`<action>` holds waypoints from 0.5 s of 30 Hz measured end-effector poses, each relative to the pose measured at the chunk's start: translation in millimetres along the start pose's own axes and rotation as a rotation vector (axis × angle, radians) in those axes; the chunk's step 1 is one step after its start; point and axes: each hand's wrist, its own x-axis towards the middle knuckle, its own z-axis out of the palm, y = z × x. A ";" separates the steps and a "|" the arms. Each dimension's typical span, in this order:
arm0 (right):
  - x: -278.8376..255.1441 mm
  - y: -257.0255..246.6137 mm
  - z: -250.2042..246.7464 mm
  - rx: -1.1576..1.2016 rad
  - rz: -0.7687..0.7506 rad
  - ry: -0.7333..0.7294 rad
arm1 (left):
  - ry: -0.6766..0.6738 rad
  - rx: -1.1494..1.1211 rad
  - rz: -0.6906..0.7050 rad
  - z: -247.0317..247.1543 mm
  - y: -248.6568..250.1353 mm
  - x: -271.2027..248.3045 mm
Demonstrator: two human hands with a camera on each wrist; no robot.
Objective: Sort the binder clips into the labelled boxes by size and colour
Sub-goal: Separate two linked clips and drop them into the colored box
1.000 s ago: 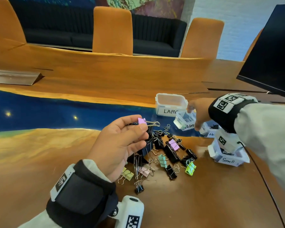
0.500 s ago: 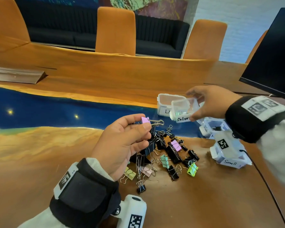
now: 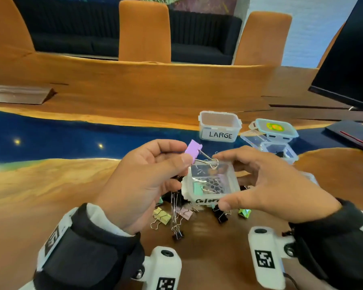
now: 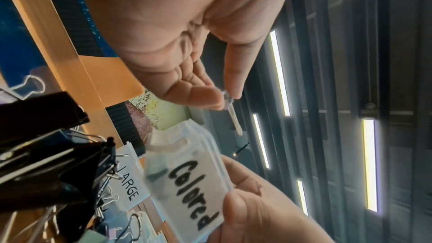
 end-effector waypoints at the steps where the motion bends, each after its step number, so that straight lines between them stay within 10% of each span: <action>1: -0.4 3.3 1.6 0.054 0.010 -0.033 | -0.007 0.059 0.007 -0.5 -0.3 -0.3; 15: -10.9 -8.0 20.6 0.214 -0.059 -0.249 | -0.296 0.678 0.024 0.4 8.7 -11.5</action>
